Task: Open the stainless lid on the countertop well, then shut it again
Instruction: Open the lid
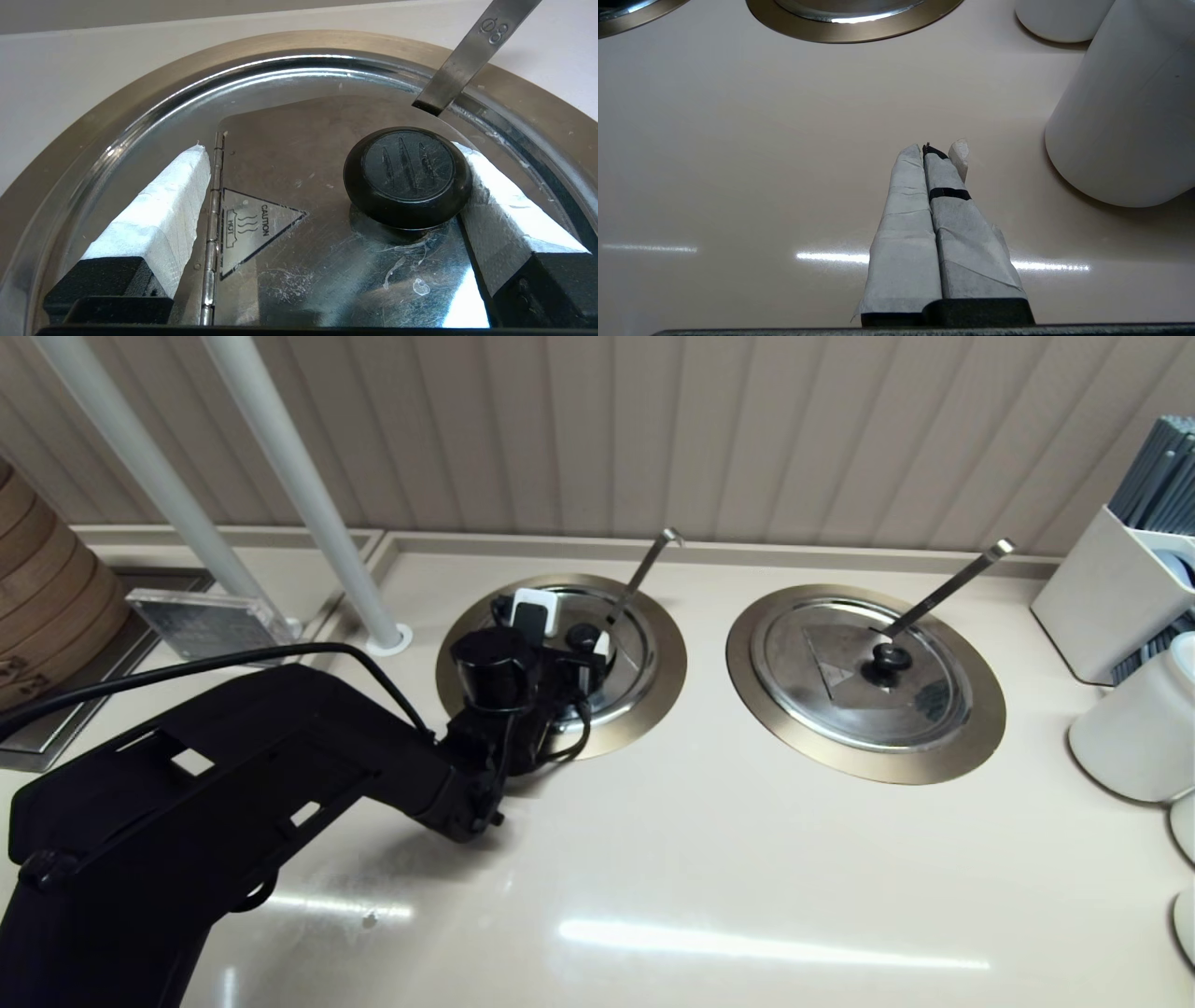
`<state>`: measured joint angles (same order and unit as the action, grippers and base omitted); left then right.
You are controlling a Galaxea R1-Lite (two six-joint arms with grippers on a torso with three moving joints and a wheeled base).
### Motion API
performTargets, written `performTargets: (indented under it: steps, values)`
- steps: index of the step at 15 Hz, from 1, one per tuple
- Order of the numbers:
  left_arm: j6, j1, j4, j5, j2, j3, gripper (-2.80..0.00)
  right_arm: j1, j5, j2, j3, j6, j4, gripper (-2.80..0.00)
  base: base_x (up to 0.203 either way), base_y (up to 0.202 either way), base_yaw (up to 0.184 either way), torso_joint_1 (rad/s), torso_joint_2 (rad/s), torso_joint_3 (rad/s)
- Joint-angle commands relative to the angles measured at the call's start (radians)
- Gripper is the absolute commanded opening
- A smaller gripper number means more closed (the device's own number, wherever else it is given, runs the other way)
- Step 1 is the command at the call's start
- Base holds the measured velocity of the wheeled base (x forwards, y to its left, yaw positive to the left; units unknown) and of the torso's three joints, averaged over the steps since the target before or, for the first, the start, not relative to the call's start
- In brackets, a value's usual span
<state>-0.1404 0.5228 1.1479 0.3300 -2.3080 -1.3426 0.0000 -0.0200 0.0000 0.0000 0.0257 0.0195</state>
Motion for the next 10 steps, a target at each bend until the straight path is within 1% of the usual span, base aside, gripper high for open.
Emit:
performTargets:
  steps: [1,10]
  values:
    - [-0.001,-0.001,0.007,0.001,0.016,0.0,0.0,0.0,0.0,0.0,0.005,0.0,0.0,-2.8,0.0,0.0,0.0,0.0,0.0,0.0]
    - [-0.001,-0.035,0.004,-0.008,0.047,-0.007,0.0,0.0,0.0,0.0,0.005,0.0,0.0,-2.8,0.0,0.0,0.0,0.0,0.0,0.0]
